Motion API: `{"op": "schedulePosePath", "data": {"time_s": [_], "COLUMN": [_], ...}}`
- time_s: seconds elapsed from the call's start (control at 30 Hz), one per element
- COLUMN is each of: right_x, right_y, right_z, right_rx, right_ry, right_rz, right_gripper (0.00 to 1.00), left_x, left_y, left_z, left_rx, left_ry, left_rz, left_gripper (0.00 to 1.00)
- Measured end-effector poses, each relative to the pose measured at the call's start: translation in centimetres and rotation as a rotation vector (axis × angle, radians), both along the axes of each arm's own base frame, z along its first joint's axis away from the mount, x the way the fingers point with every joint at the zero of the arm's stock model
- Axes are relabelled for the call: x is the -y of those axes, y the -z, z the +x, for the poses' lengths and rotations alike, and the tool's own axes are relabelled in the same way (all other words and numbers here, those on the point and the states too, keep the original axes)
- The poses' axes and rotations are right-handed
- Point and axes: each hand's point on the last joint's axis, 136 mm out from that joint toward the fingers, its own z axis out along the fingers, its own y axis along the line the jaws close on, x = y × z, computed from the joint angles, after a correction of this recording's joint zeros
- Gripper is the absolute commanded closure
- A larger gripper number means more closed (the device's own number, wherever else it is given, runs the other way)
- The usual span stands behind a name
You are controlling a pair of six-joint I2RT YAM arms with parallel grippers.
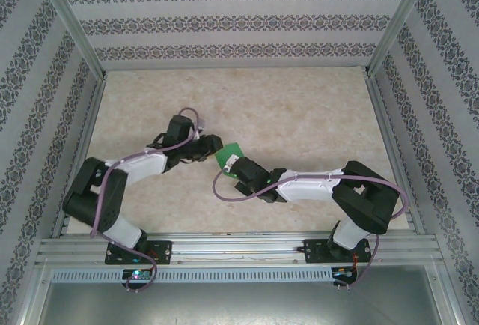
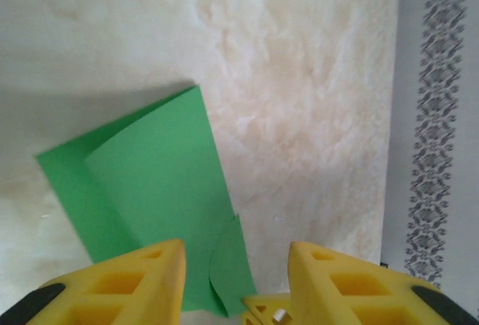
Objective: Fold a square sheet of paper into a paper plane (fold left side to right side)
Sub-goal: Fourth fold the wing at the center of the table.
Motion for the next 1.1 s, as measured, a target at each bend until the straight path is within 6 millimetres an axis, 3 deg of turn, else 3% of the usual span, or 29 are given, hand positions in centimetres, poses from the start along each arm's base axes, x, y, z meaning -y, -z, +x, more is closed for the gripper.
{"op": "schedulePosePath", "data": {"time_s": [0.17,0.3,0.63,1.1], "right_x": [-0.2,-0.2,0.8,2.1], "right_y": [0.2,-0.2,-0.3,-1.1], "right_z": [-0.2,-0.3,-1.0,-1.0], "right_rx": [-0.07,-0.157,-0.421,-0.658], "right_ry": [0.009,0.026,0.089,0.168], "right_rz": [0.062,0.161,0.415,0.709], "right_gripper": [1.0,1.0,1.0,1.0], "left_x": [-4.6,-5.9,-5.2,-0.7], "left_y": [-2.5,-2.7,0.3,2.8], "left_z": [-0.2,-1.2,-3.5,-5.7], "left_rx": [0.053,0.046,-0.055,-0.141], "left_ry": [-0.091,-0.1,-0.038,0.094], "left_rz": [0.008,0.032,0.017,0.018], "left_gripper": [0.57,0.57,0.59,0.59]}}
